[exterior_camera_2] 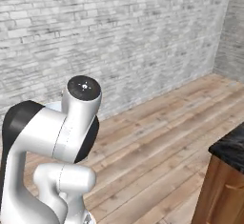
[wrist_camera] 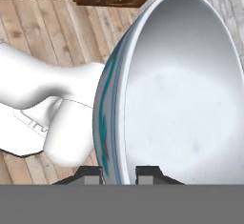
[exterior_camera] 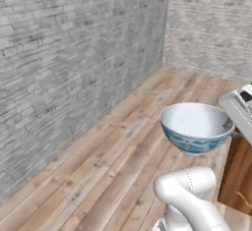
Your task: Pick up the bowls from the cabinet and place each bowl in front of a stool on the dining counter.
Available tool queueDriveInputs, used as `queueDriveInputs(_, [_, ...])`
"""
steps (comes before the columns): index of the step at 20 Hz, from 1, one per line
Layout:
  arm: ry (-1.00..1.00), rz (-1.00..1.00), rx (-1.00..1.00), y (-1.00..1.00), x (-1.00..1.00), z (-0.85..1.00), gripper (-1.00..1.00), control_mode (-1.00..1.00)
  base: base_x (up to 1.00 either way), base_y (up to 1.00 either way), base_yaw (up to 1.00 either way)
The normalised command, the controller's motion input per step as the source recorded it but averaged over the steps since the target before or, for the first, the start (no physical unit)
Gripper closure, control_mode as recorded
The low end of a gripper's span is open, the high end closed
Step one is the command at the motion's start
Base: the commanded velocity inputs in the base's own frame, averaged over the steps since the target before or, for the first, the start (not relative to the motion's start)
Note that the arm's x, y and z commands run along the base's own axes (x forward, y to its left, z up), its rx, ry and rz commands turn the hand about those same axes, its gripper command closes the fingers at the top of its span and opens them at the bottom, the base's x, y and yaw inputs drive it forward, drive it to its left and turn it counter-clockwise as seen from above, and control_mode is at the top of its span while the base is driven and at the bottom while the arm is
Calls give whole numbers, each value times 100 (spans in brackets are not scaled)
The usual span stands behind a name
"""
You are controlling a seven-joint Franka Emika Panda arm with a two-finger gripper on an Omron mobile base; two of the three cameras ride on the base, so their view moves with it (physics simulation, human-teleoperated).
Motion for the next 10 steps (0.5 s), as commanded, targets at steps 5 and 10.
queueDriveInputs(5, [0, 0, 0, 0, 0, 0, 100, 100, 100, 51, -51])
queueDriveInputs(10, [0, 0, 0, 0, 0, 0, 100, 100, 100, 43, -51])
